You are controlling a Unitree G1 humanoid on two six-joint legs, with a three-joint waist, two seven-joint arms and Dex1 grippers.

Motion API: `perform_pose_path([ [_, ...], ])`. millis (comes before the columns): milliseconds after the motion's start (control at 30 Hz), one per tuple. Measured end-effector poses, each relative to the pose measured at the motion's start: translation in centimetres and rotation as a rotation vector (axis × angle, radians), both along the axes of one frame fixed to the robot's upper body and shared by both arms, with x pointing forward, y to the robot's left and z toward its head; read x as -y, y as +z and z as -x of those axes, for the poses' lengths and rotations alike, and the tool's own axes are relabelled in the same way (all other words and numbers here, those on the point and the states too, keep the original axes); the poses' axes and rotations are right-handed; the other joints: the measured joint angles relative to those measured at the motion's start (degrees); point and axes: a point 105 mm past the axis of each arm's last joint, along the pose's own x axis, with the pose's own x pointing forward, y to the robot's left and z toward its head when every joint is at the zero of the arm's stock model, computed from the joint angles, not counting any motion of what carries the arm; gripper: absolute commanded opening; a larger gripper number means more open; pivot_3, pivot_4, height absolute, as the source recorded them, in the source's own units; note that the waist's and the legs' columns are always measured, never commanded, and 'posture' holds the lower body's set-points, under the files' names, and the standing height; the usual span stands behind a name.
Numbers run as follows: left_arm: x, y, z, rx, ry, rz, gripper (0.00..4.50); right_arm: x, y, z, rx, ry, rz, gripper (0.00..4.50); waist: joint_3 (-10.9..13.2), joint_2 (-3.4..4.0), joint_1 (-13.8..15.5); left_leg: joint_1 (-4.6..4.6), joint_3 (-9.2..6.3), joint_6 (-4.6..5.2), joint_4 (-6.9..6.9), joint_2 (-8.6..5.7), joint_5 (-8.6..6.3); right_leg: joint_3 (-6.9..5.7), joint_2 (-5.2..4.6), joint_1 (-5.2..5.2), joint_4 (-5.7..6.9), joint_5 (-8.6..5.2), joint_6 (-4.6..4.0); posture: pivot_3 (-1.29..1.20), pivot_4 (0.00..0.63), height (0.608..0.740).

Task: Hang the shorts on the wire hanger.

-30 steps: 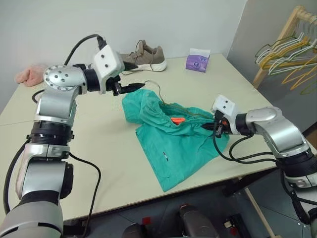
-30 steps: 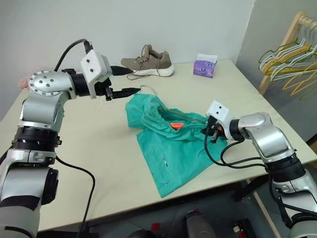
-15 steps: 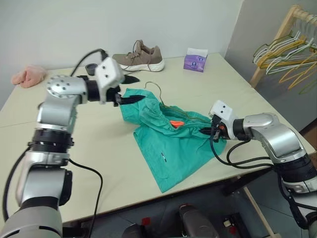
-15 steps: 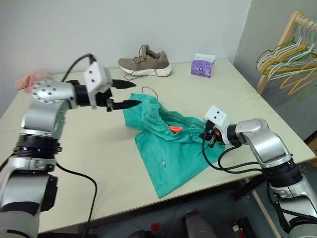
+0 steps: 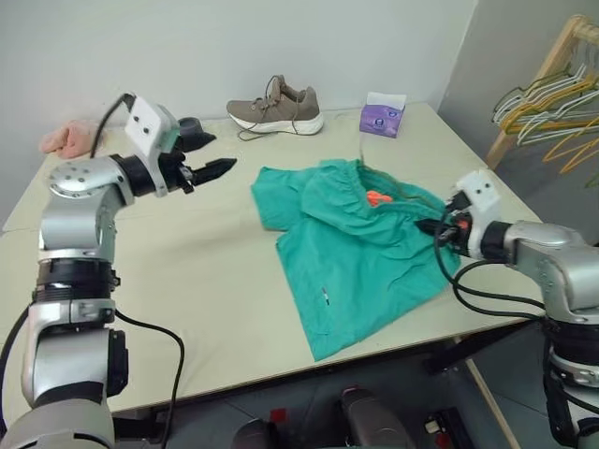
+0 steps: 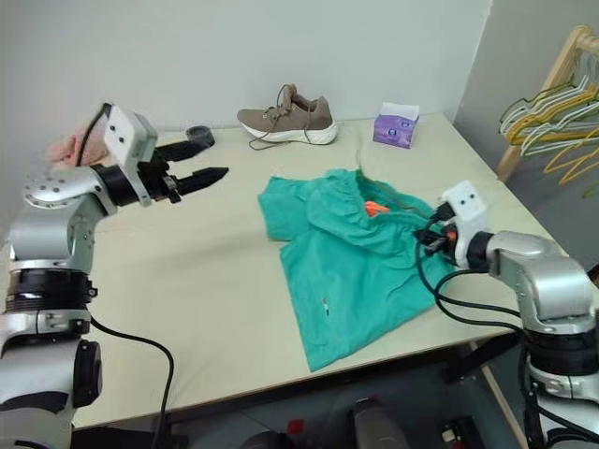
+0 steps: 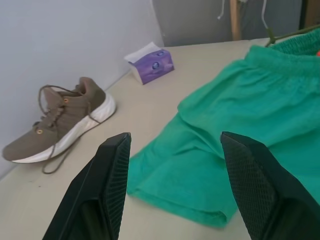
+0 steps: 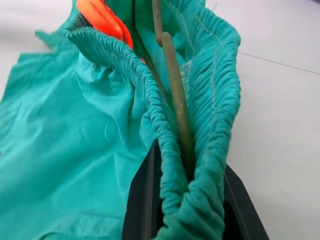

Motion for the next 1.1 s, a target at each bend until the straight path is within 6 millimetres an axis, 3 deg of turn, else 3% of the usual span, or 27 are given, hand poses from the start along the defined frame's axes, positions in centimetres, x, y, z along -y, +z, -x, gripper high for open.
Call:
perform_pose_path([
  [133,1.9,-0.6,0.0,-0.014,-0.051,0.037,2.99,1.8,1.1,1.3,0.025,-0.084,-0.012,0.08,0.0,0.01,-0.2,0.04,0.01,0.00,0.00,-0.01,0.00,0.02,0.06,0.01,0.00,-0.01,0.01,-0.34,0.093,0.740],
  [300,3.4,-1.4,-0.2,-0.042,-0.094,0.053,2.99,2.1,1.6,3.1,0.023,-0.111,-0.027,0.08,0.0,0.01,-1.4,0.02,-0.04,0.01,-0.07,0.02,0.00,0.01,0.11,0.01,-0.03,-0.03,0.04,-0.36,0.101,0.740],
  [533,6.0,-2.1,0.0,-0.061,-0.169,0.058,2.99,1.2,-4.4,5.8,-0.198,-0.073,0.009,0.08,0.0,0.03,-2.3,0.04,-0.04,0.02,-0.11,0.02,-0.01,0.03,0.16,0.04,-0.10,-0.04,0.07,-0.35,0.106,0.740],
  [767,9.5,-3.4,2.0,-0.086,-0.300,0.046,2.99,0.4,-5.9,5.8,-0.238,0.012,0.081,0.08,0.0,0.03,-3.0,0.06,-0.05,0.05,-0.14,0.04,-0.03,0.05,0.21,0.06,-0.19,-0.09,0.15,-0.34,0.106,0.740],
  [833,9.6,-3.6,2.2,-0.094,-0.300,0.044,2.99,0.5,-6.1,5.6,-0.238,0.026,0.088,0.79,0.0,0.03,-3.0,0.06,-0.06,0.05,-0.15,0.04,-0.04,0.06,0.24,0.06,-0.20,-0.14,0.24,-0.33,0.105,0.740],
  [967,9.7,-3.5,2.4,-0.091,-0.293,0.041,2.99,1.2,-6.6,5.4,-0.256,0.038,0.124,1.77,0.0,0.05,-2.9,0.06,-0.05,0.06,-0.16,0.03,-0.04,0.06,0.23,0.08,-0.24,-0.15,0.24,-0.33,0.103,0.740],
  [1100,9.8,-3.5,2.6,-0.093,-0.295,0.038,2.99,1.1,-7.3,5.0,-0.271,0.065,0.164,1.77,0.0,0.05,-2.9,0.07,-0.04,0.06,-0.15,0.01,-0.04,0.08,0.22,0.09,-0.25,-0.16,0.27,-0.33,0.098,0.740],
])
